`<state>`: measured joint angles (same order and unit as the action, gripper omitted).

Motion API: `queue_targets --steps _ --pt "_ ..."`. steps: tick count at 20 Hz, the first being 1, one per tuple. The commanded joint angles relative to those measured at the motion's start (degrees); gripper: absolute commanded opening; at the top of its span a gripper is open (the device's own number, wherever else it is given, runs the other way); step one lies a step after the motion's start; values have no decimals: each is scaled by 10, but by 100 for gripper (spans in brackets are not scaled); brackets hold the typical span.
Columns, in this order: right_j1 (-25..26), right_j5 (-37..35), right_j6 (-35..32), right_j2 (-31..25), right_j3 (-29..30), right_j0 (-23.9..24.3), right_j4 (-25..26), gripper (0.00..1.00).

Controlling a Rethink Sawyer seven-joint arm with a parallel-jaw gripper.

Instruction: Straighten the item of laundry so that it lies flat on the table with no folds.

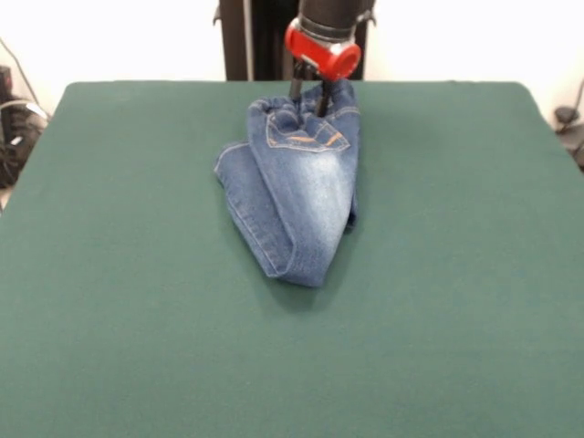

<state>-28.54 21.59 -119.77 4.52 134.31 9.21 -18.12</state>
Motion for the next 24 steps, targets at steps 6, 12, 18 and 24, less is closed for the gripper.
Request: queue_targets --steps 6,12,18,24 --pt "22 17 -199 -81 39 -10 0 100" --pt "-16 4 -205 -81 60 -6 7 100" --pt "-2 15 -207 -83 59 12 28 100" --pt "24 42 -217 -83 57 30 58 100"
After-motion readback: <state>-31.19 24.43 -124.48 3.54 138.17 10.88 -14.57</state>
